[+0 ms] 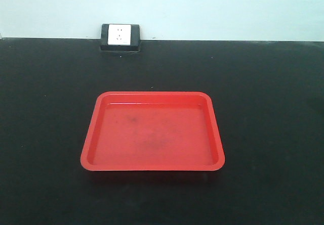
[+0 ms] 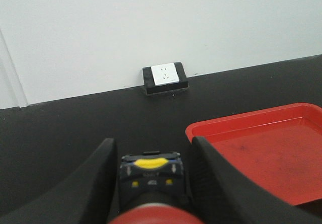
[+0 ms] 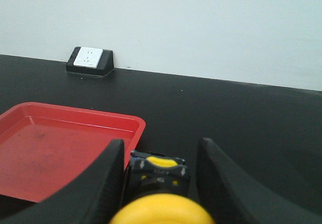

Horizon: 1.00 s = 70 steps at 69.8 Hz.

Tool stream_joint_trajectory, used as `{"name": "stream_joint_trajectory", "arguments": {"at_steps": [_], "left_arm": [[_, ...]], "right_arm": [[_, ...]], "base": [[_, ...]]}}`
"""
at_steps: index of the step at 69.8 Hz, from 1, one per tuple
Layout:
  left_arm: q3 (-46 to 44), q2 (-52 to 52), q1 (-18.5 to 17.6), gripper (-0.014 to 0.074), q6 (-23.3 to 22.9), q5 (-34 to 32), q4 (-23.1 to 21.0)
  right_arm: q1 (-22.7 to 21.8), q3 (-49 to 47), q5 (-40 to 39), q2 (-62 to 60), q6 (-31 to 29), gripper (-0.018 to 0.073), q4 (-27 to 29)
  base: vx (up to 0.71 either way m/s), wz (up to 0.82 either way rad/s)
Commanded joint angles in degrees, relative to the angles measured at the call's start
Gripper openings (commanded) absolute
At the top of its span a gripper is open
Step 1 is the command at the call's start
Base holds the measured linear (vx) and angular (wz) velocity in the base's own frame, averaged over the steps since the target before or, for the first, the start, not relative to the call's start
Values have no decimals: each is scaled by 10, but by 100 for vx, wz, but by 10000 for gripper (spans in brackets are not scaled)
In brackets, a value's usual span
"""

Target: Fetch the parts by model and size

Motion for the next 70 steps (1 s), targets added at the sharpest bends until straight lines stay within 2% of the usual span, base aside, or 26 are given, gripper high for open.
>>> {"name": "stream_joint_trajectory", "arguments": {"at_steps": [1, 70], "left_arm": [[-15, 9, -2, -6, -2, -44, 2], [-15, 9, -2, -6, -2, -44, 2]], "right_arm": [[-4, -16, -46, 7, -4, -2, -7], [-4, -16, -46, 8, -4, -2, -7]], "base": [[4, 0], [0, 0]]}}
